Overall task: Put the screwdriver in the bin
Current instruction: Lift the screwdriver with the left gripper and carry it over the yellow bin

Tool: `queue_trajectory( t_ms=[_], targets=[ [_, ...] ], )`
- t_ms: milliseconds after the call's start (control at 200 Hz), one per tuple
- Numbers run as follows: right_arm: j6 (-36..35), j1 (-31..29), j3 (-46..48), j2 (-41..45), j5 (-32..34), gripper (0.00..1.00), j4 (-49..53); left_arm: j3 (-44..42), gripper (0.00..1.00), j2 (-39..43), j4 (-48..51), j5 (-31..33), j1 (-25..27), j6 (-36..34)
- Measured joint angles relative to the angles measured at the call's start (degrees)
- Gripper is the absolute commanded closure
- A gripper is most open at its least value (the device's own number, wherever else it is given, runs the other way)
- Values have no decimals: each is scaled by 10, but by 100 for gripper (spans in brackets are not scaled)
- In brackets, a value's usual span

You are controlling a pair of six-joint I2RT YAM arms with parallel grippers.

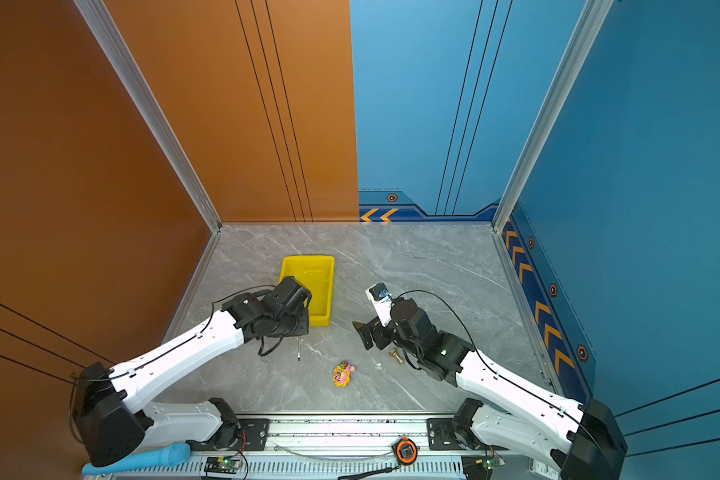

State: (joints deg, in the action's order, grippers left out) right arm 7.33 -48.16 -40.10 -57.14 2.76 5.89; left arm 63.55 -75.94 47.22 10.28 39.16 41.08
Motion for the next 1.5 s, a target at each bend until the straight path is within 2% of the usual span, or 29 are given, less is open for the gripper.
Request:
queue_trajectory(
  t_ms=[270, 571, 791, 1502],
  targets=[
    [-9, 6, -40, -33, -13, 0, -4, 152, 100, -136, -5, -21, -84, -89],
    [-15, 21, -71, -72, -19, 0, -4, 231, 100, -262, -18, -35, -143, -153],
    [-16, 32, -76, -97, -31, 0, -5, 251, 100, -315, -29, -35, -152, -177],
    [-16, 54, -86, -121, -33, 0, -11, 259, 98, -408, -58, -40, -163, -177]
  ],
)
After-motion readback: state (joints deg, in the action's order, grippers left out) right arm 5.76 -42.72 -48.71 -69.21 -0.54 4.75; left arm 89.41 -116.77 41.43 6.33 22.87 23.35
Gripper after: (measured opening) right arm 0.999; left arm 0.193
